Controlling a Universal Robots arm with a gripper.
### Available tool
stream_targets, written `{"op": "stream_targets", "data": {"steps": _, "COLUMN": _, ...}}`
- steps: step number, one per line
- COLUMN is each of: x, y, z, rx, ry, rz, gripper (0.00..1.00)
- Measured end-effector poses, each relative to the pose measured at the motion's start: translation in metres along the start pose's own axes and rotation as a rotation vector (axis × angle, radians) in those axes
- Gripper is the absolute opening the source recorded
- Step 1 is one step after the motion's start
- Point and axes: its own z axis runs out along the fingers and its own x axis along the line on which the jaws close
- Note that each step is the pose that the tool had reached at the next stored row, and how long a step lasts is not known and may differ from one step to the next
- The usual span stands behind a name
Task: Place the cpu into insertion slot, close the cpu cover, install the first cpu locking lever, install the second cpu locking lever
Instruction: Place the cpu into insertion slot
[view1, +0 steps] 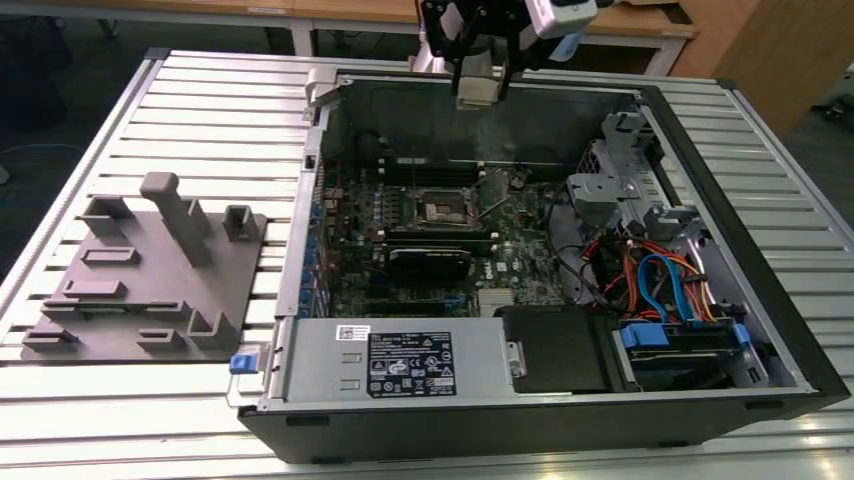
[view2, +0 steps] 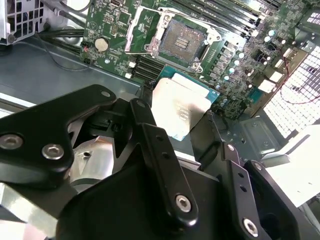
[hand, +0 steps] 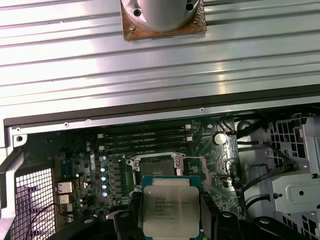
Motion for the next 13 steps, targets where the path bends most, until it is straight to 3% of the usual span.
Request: {"op": "stream_targets", "data": {"steps": 13, "x": 0.0003, "y": -0.0001, "z": 0.0002, "rx": -0.0015, "ry": -0.0069, "rz": 0.078, "gripper": 0.54}}
